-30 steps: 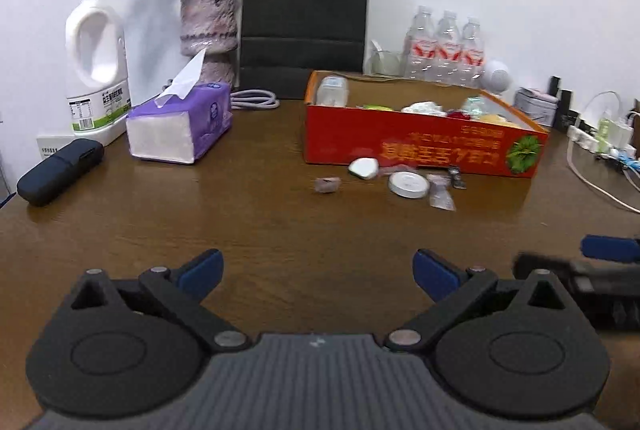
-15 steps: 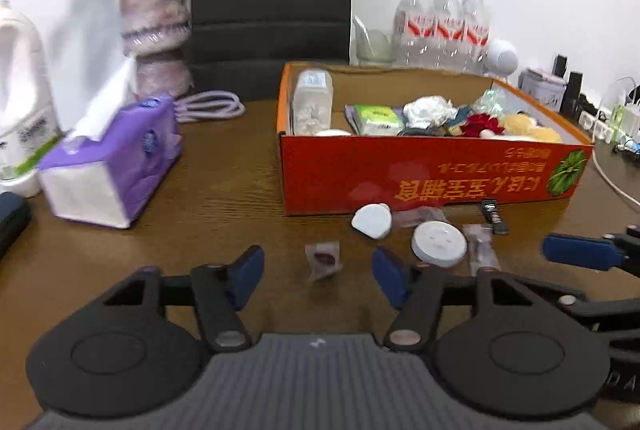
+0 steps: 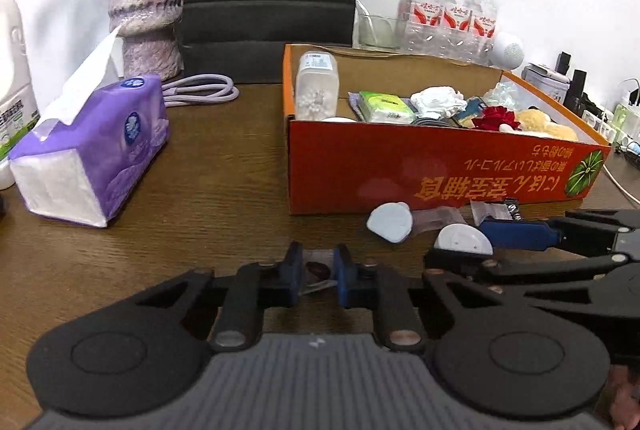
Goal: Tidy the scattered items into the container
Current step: 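Grasp the round white lid with the right tool while the left tool grasps a small dark packet, then carry the white lid and dark packet into the box and open both tools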
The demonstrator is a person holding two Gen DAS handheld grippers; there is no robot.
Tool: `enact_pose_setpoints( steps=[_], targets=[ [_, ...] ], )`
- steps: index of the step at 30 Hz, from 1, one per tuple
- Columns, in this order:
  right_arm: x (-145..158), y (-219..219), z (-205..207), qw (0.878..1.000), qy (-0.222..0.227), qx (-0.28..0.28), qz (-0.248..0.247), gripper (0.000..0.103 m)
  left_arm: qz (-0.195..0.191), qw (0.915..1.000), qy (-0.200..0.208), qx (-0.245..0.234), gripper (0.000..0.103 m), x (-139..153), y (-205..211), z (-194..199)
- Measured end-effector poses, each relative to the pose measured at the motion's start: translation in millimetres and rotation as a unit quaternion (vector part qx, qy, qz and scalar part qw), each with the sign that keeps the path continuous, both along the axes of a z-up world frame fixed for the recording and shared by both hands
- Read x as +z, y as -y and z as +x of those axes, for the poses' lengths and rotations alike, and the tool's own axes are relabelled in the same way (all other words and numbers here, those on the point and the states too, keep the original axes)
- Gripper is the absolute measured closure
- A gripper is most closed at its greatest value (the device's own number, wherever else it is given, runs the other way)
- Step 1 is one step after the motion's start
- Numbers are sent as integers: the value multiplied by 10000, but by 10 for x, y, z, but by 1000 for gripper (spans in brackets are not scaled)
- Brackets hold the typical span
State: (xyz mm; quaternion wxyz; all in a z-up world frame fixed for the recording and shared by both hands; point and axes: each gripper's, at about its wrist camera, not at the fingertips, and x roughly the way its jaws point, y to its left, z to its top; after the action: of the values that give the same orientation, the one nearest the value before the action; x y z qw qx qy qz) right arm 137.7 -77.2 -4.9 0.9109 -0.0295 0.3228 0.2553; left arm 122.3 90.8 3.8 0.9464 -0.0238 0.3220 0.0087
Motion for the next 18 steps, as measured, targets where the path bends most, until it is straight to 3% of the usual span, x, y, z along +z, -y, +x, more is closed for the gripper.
enact_pose_setpoints(
  steps=[2, 6, 10, 18],
  targets=[
    [-2, -11, -18, 9999, 65, -21, -74, 65, -43, 9999, 15, 105, 87, 8, -22, -11],
    [23, 11, -45, 9999, 69, -66, 37, 65, -20, 9996, 127, 258, 87, 82, -24, -90],
    [203, 103, -263, 9991, 393, -117, 125, 65, 138, 9977, 579, 324, 87, 308, 137, -391],
    [504, 520, -874, 9943, 884, -578, 118, 65, -209, 9928, 965, 678, 87, 435, 466, -959]
  ],
)
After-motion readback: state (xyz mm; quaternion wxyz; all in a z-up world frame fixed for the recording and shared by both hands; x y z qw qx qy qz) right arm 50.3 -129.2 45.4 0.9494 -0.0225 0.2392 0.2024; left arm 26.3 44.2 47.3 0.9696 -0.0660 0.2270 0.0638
